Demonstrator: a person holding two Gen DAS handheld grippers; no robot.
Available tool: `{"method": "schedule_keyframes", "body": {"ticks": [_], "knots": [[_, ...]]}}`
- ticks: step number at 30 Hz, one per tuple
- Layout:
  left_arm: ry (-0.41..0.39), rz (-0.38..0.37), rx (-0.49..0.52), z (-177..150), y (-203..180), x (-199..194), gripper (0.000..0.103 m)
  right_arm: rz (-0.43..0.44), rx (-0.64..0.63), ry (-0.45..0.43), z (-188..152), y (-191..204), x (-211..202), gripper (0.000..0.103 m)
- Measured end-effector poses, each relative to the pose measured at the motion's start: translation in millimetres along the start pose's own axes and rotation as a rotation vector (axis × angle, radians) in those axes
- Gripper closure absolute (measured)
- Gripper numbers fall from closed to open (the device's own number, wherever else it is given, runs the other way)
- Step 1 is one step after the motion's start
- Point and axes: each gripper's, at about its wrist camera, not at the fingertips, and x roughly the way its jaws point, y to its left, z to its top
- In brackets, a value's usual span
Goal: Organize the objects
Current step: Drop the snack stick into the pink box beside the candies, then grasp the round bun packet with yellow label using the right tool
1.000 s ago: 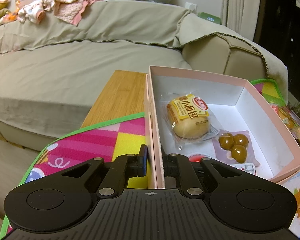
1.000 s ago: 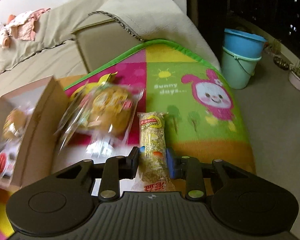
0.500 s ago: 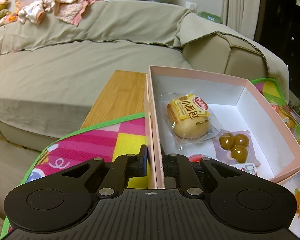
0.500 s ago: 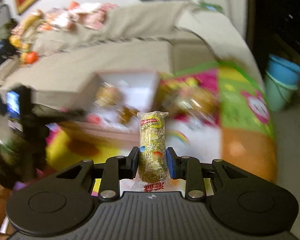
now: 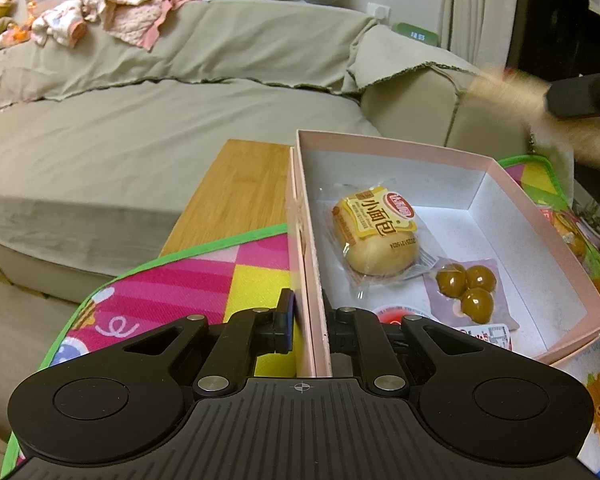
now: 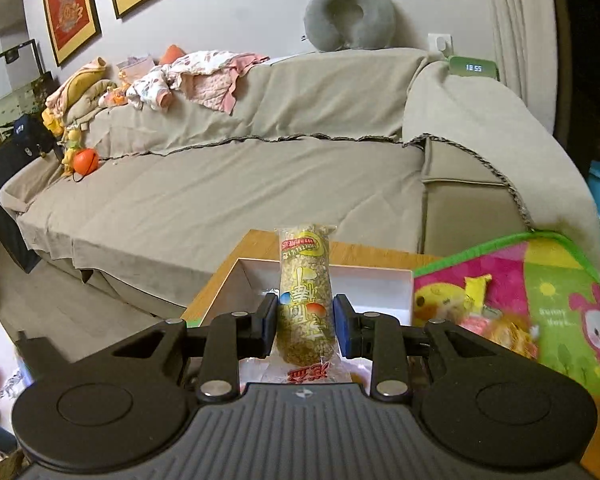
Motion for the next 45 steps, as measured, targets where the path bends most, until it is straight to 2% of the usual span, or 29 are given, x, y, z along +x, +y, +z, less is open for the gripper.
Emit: {"method": "schedule_keyframes", "body": {"ticks": [5, 9, 14, 21, 25, 29, 31, 36, 38, 42, 45], "knots": [[-0.001, 0.000, 0.000, -1, 0, 0, 0.090, 0.015, 0.004, 0.011, -6, 1, 7, 0.061], [0.000, 0.000, 0.000, -1, 0, 0, 0.090, -0.009, 0.021, 0.016, -12, -14, 2, 0.058], [0.000, 0.001, -0.002, 0, -1, 0, 0.090, -0.103, 0.042, 0.045, -30, -52, -9, 0.052], [-0.001, 0.006, -0.004, -1, -2, 0, 0.091, -0.250, 0.116, 0.105, -58, -119, -6, 0.052], [0.000, 0.007, -0.001, -1, -2, -1, 0.091, -0.263, 0.162, 0.118, -66, -144, 2, 0.052], [0.001, 0.008, 0.000, -2, -1, -1, 0.091, -0.266, 0.152, 0.114, -65, -145, 16, 0.051], [0.001, 0.007, 0.000, -2, -1, -1, 0.091, -0.258, 0.161, 0.118, -63, -145, 24, 0.046], [0.001, 0.007, 0.000, -3, 0, -2, 0.091, -0.290, 0.235, 0.096, -54, -156, 45, 0.027], [0.000, 0.007, 0.000, -3, 0, -2, 0.091, -0.295, 0.263, 0.101, -51, -162, 55, 0.024], [0.001, 0.007, 0.000, -3, -1, -2, 0.091, -0.308, 0.277, 0.119, -52, -169, 71, 0.023], [0.000, 0.006, 0.000, -2, -1, -1, 0.090, -0.281, 0.290, 0.137, -57, -173, 77, 0.025]]}}
